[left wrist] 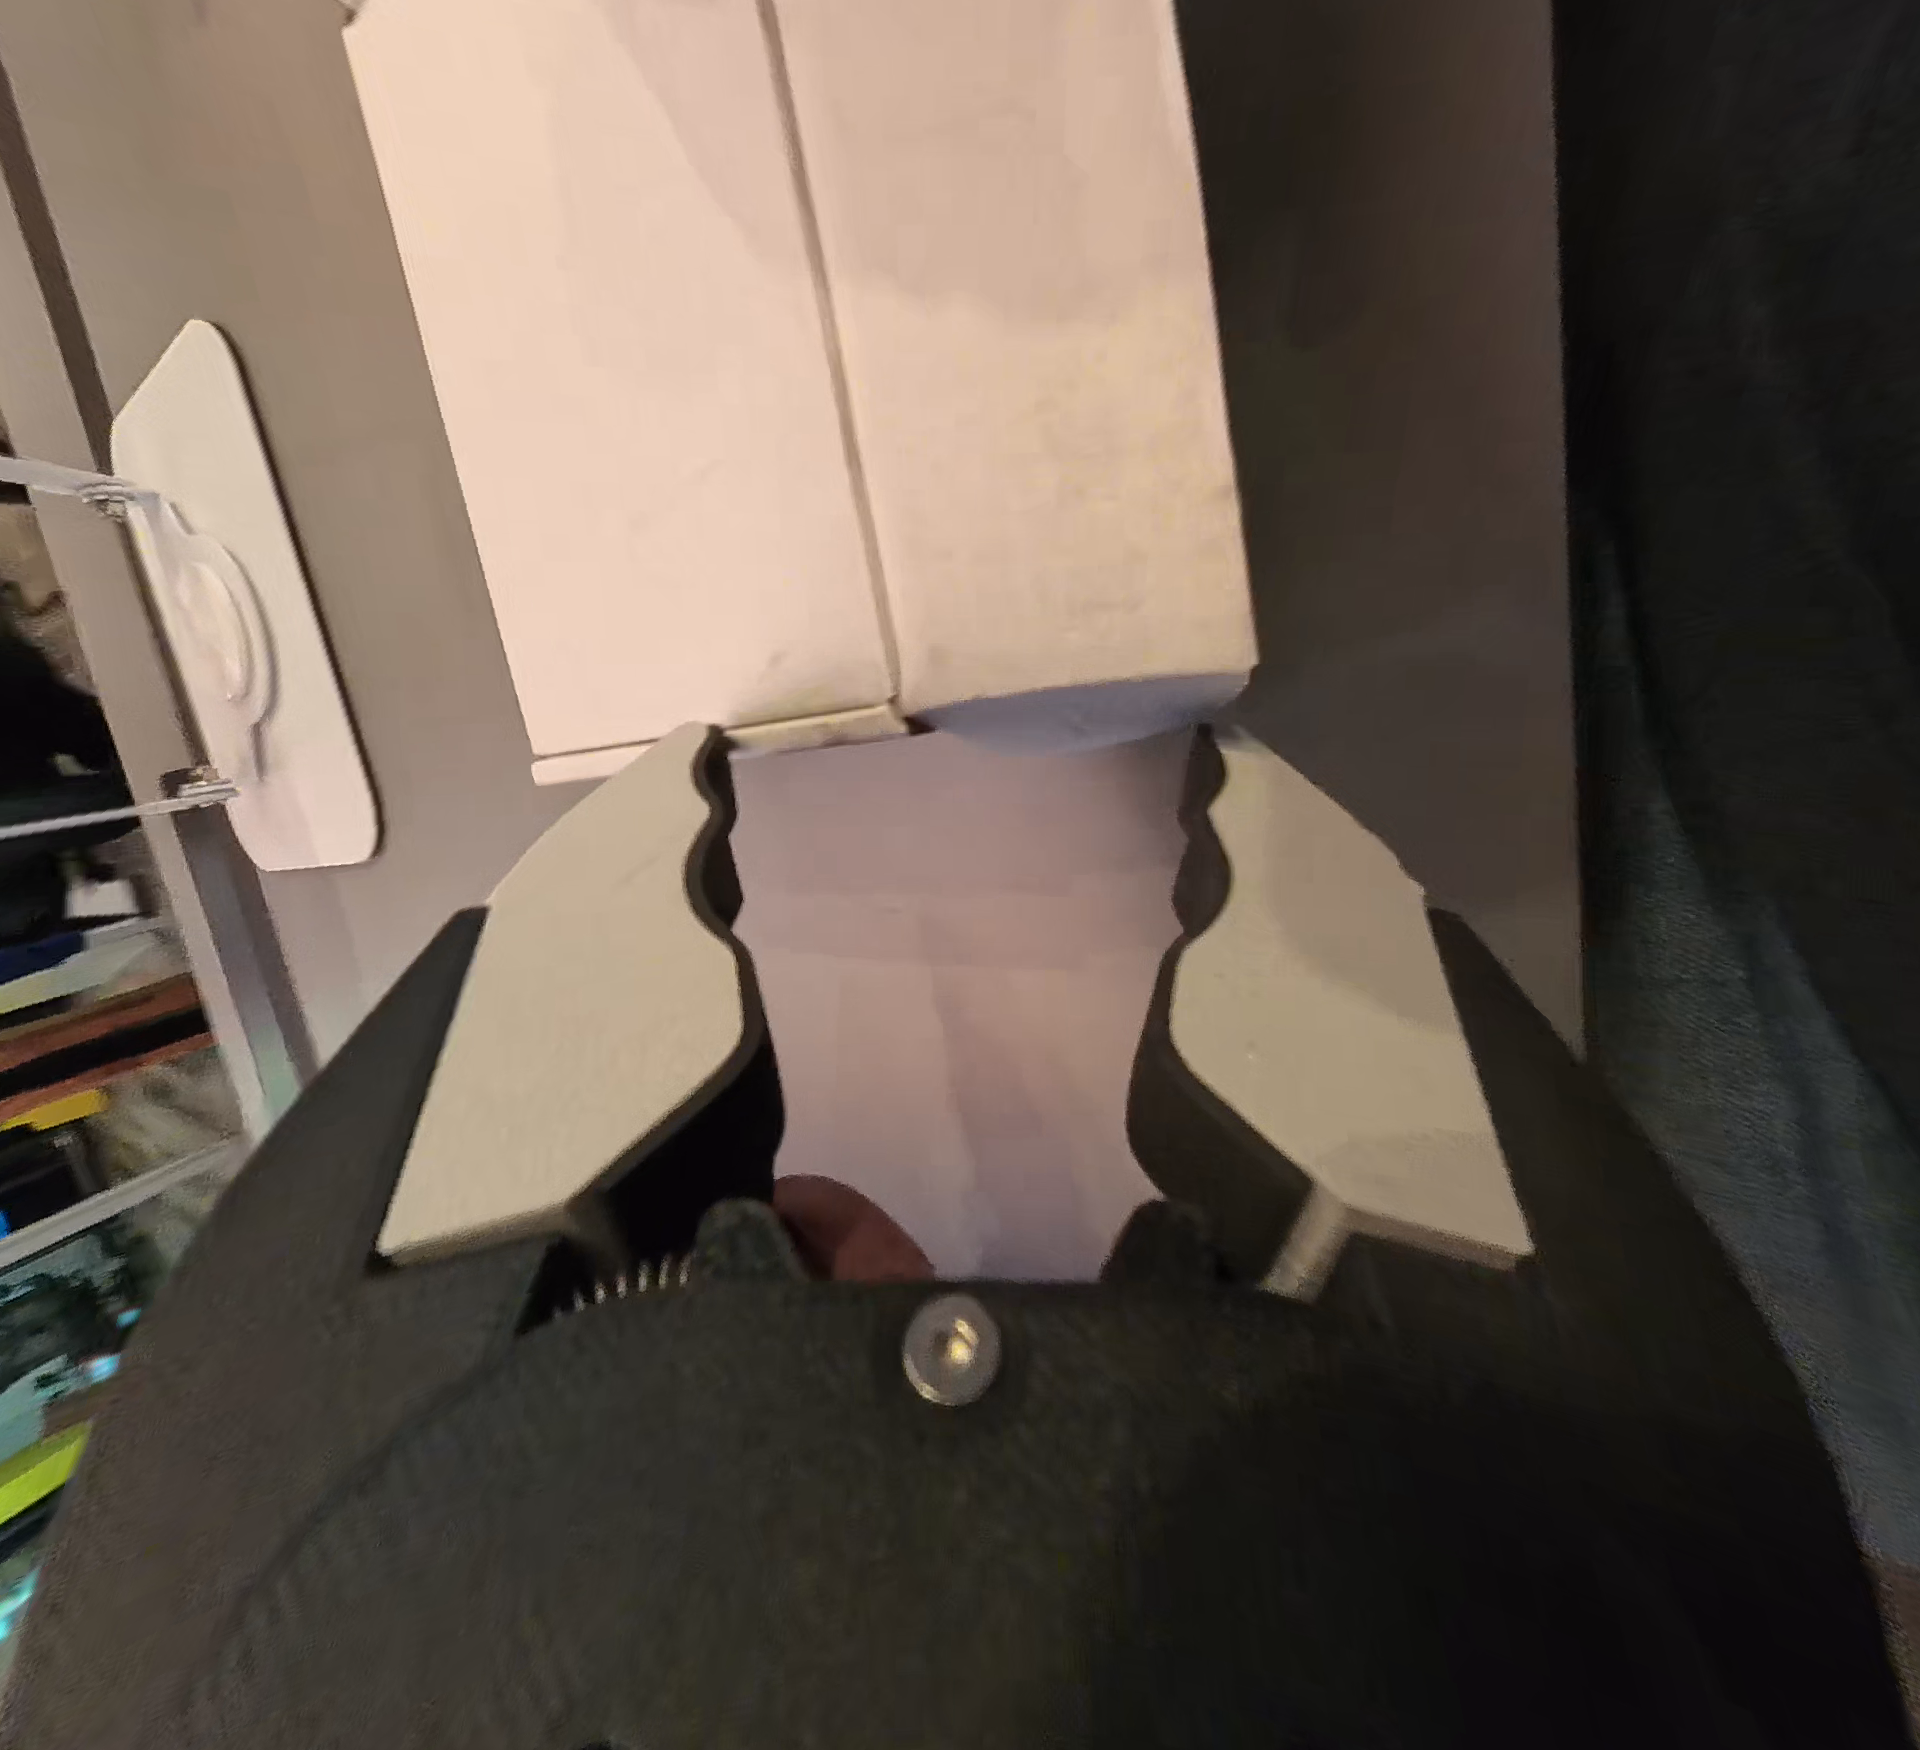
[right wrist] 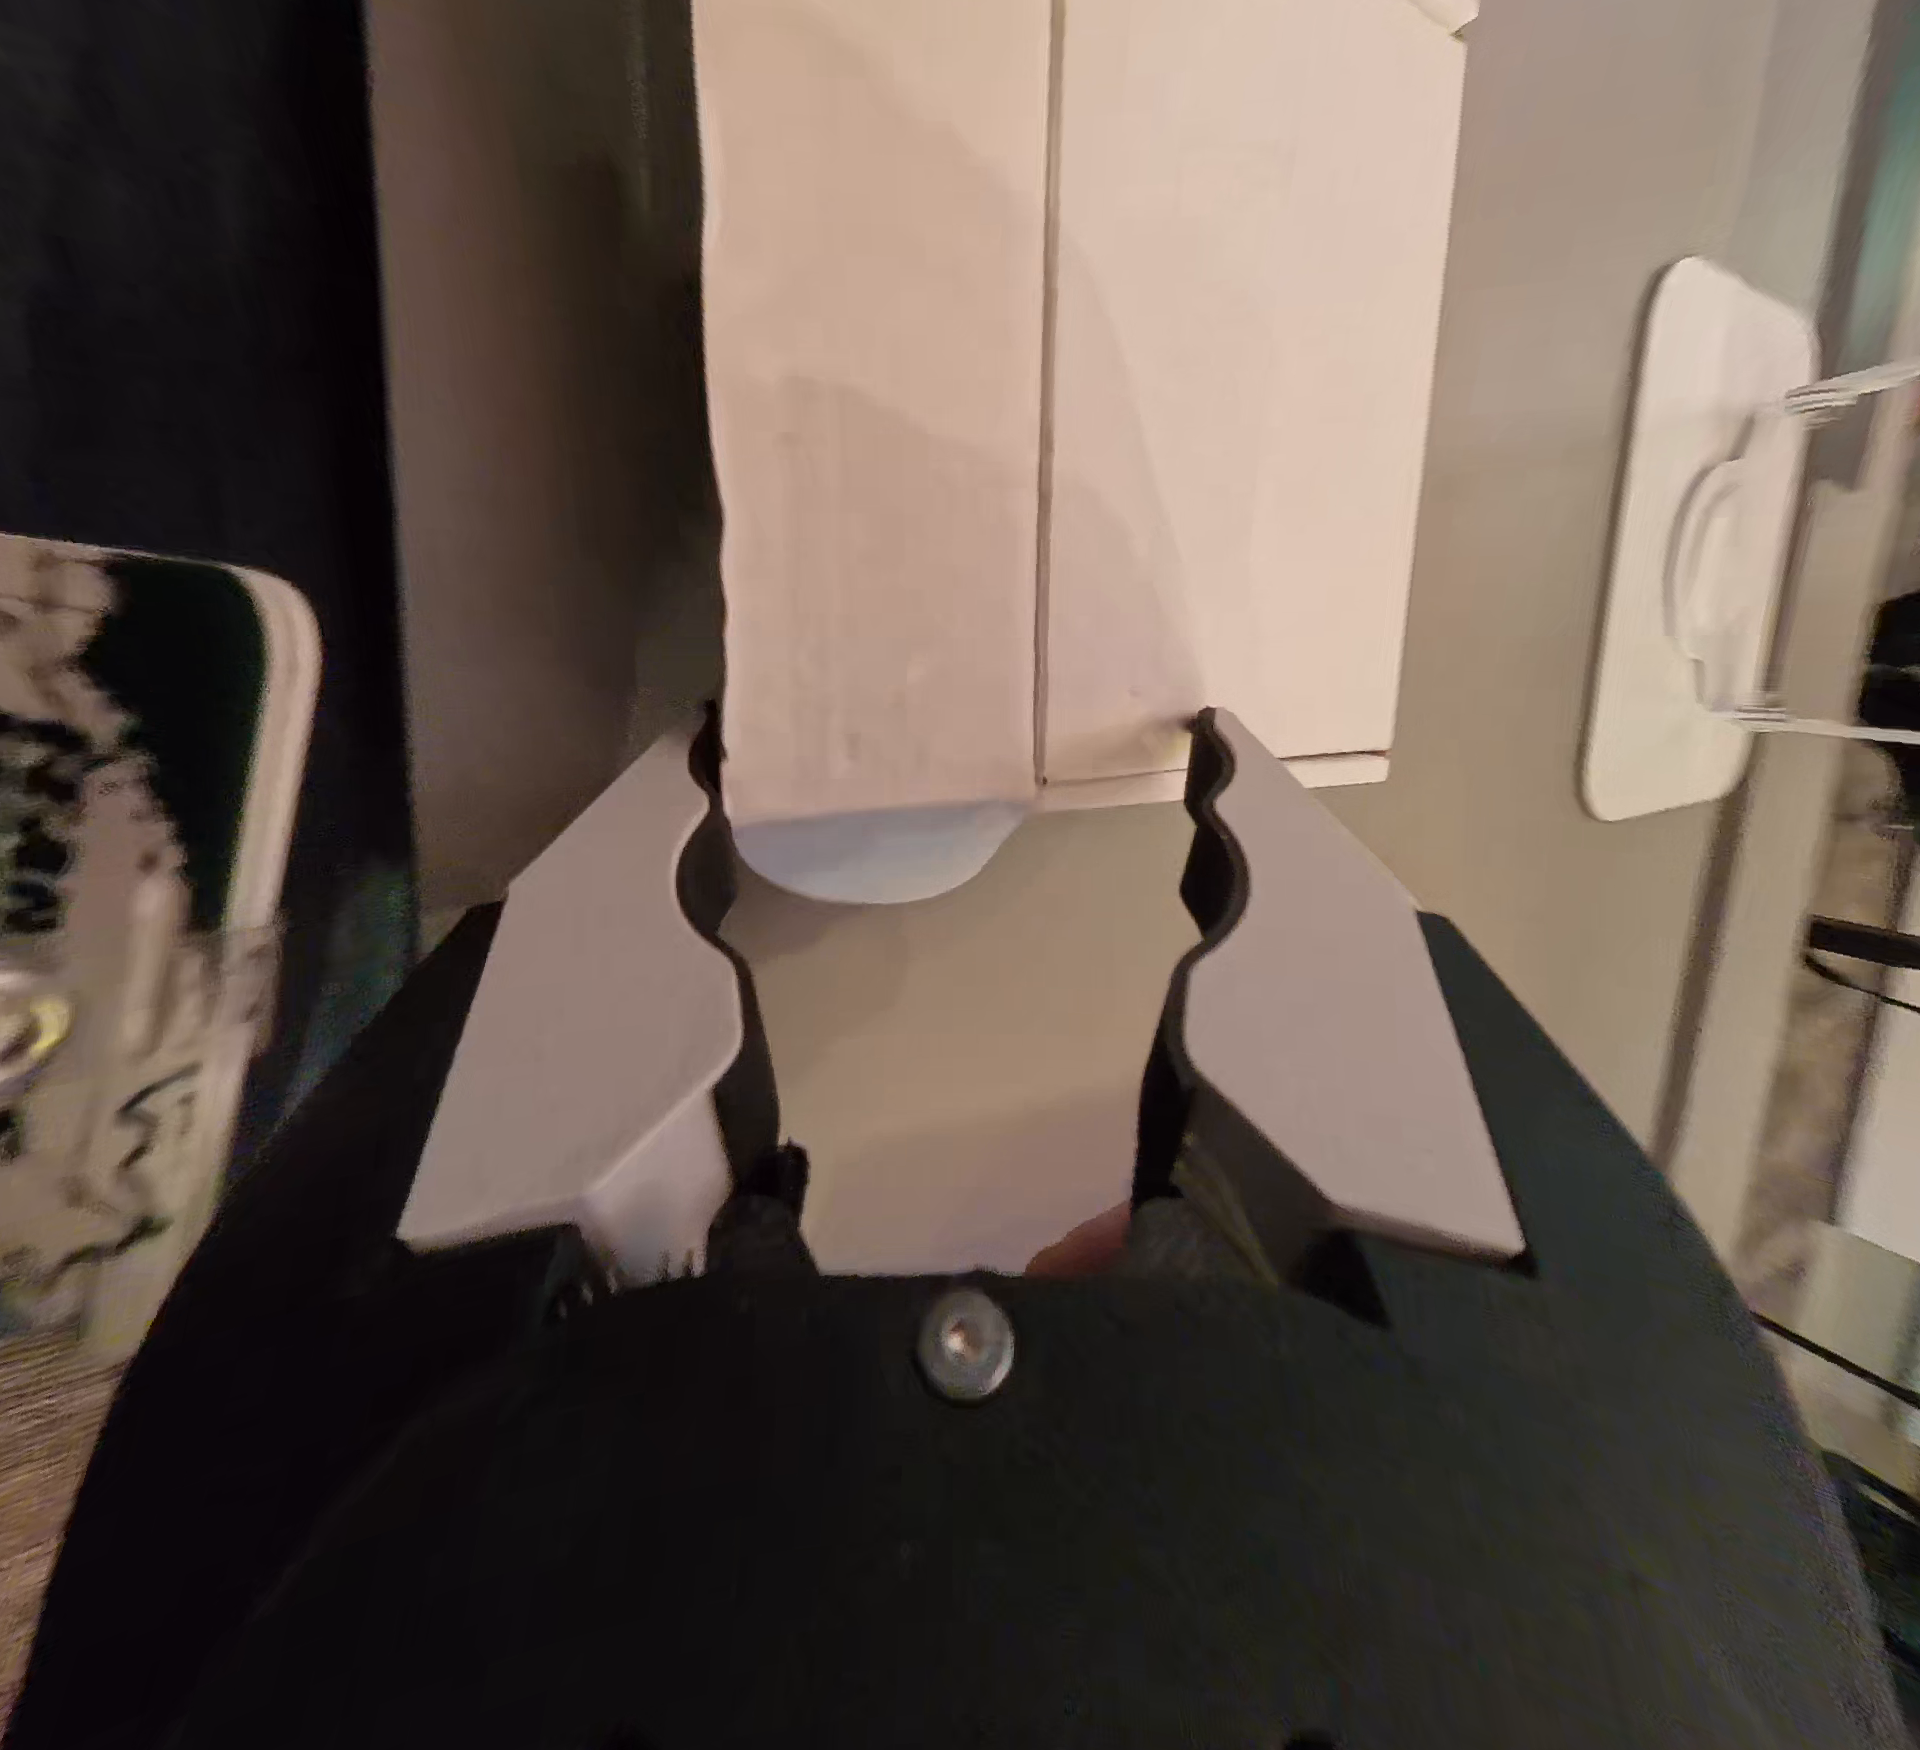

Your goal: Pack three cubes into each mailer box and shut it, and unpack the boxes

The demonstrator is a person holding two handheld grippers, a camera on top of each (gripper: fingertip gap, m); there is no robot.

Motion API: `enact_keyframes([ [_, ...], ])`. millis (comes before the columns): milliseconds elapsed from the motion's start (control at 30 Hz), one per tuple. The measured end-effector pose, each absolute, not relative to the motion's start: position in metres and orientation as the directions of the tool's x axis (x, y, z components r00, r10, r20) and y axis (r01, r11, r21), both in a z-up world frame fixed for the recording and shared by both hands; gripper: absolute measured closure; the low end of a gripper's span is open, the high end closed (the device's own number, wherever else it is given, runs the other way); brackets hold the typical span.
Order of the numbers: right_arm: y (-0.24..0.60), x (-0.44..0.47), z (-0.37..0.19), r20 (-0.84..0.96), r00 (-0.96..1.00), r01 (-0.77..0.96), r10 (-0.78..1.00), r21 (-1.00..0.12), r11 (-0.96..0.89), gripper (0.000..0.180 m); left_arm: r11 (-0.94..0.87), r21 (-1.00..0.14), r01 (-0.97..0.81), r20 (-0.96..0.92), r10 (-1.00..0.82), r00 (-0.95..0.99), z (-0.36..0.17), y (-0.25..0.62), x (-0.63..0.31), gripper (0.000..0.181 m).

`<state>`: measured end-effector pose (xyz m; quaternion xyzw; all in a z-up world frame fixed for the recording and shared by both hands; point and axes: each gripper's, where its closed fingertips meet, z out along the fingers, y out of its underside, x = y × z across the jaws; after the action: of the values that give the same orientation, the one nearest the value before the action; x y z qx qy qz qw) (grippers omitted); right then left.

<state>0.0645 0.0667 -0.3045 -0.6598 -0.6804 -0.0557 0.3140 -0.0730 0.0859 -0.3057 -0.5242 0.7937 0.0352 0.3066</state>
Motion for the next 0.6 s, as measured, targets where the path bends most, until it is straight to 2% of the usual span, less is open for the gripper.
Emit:
enact_keyframes([
  [133, 0.073, 0.067, -0.306, 0.543, 0.063, 0.941, 0.837, -0.313, 0.132, 0.093, 0.456, -0.225, -0.861, -0.616, -0.752, -0.237, -0.309, 0.102, -0.068, 0.099],
  [233, 0.072, 0.066, -0.288, 0.473, 0.150, 0.885, 0.868, -0.455, 0.095, 0.093, 0.479, -0.175, -0.860, -0.656, -0.708, -0.261, -0.308, 0.107, -0.069, 0.102],
  [300, 0.075, 0.075, -0.276, 0.469, 0.168, 0.877, 0.867, -0.473, 0.085, 0.089, 0.479, -0.192, -0.856, -0.629, -0.730, -0.268, -0.302, 0.106, -0.074, 0.100],
  [400, 0.086, 0.093, -0.277, 0.494, 0.140, 0.911, 0.858, -0.403, 0.084, 0.077, 0.459, -0.183, -0.869, -0.614, -0.744, -0.264, -0.283, 0.119, -0.086, 0.095],
  [500, 0.087, 0.095, -0.282, 0.470, 0.086, 0.927, 0.879, -0.360, 0.102, 0.057, 0.455, -0.109, -0.884, -0.643, -0.710, -0.287, -0.270, 0.141, -0.091, 0.088],
  [600, 0.092, 0.093, -0.280, 0.493, 0.042, 0.937, 0.869, -0.321, 0.137, 0.054, 0.493, -0.046, -0.869, -0.651, -0.674, -0.348, -0.274, 0.153, -0.082, 0.082],
])
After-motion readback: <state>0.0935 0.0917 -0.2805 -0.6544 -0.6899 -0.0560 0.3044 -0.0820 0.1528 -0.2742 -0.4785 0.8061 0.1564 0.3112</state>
